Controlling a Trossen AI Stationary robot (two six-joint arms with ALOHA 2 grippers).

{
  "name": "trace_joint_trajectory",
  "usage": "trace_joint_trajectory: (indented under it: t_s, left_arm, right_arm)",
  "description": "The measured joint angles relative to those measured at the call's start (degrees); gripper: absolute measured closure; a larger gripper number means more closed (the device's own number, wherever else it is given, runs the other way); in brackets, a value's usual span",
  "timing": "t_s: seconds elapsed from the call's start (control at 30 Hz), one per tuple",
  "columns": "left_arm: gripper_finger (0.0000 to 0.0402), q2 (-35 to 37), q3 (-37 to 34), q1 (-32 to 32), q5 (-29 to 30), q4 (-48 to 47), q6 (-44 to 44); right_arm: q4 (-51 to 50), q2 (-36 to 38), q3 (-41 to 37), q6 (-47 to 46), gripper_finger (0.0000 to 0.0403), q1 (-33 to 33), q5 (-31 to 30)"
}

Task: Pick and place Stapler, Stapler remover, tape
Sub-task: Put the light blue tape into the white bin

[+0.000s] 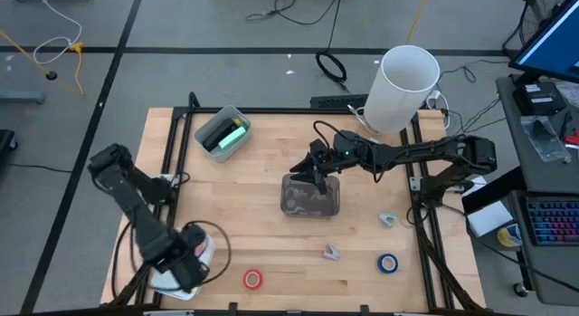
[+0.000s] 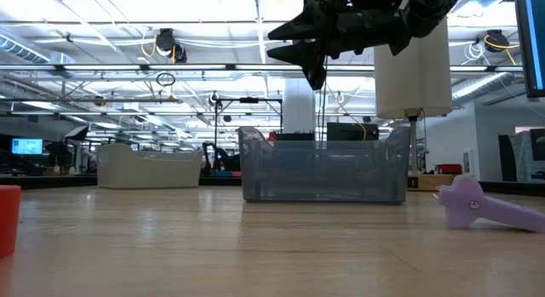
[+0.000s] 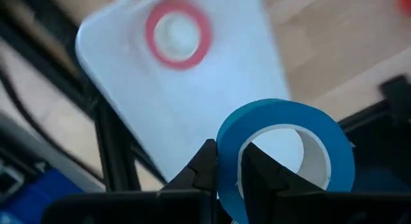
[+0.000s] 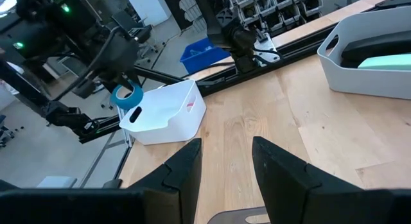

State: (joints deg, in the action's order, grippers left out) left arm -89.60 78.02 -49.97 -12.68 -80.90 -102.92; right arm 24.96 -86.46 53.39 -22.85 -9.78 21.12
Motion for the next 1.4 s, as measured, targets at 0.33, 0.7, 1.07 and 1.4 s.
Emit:
trace_joint_trajectory:
  t_s: [0.33, 0.7, 1.07, 1.4]
  left_arm:
    - [0.0363, 0.0, -7.36, -6.04, -2.37, 5.5, -14.85]
    - [0.0363, 0.0, -17.55, -4.39, -6.19, 8.58, -6.28]
    - [0.0363, -0.09, -20.44, -2.08, -4.32, 12.09, 1.57]
    - [0.0363, -4.33, -20.48, -2.13, -5.45, 14.76, 5.19]
  right_arm:
    - [0.04, 0.0, -0.02, 0.0, 0.0273, 0.0, -0.02]
    - [0.02, 0.0, 0.0, 0.0, 0.0273, 0.0, -0.17]
    - [0.02, 0.0, 0.0, -0.35, 0.0273, 0.0, -0.26]
    - [0.0, 0.0, -0.01, -0.3, 0.0273, 0.0, -0.26]
